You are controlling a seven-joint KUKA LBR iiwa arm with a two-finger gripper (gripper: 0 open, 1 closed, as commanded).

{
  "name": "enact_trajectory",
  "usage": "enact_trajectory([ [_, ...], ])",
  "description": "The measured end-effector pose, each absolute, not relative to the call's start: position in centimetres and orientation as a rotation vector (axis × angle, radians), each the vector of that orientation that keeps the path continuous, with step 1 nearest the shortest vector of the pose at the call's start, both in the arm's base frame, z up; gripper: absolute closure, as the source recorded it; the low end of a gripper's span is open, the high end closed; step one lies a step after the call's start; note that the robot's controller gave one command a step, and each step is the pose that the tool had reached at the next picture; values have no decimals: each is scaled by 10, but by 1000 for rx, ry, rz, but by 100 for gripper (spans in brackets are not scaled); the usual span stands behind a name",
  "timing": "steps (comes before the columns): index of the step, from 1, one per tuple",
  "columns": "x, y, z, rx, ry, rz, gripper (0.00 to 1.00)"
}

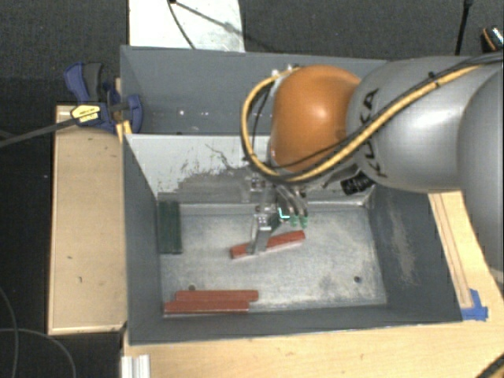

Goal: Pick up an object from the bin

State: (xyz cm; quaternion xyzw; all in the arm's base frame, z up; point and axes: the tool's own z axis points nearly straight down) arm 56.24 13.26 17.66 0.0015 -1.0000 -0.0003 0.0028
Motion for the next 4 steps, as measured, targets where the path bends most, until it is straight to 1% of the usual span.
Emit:
enact_trajectory([
  [1,512,89,67,201,-3130,1,0],
  [2,597,90,72,210,-3145,-1,0],
  [3,593,91,71,202,-3138,-2,100],
  [4,580,76,218,245,-3143,-1,100],
])
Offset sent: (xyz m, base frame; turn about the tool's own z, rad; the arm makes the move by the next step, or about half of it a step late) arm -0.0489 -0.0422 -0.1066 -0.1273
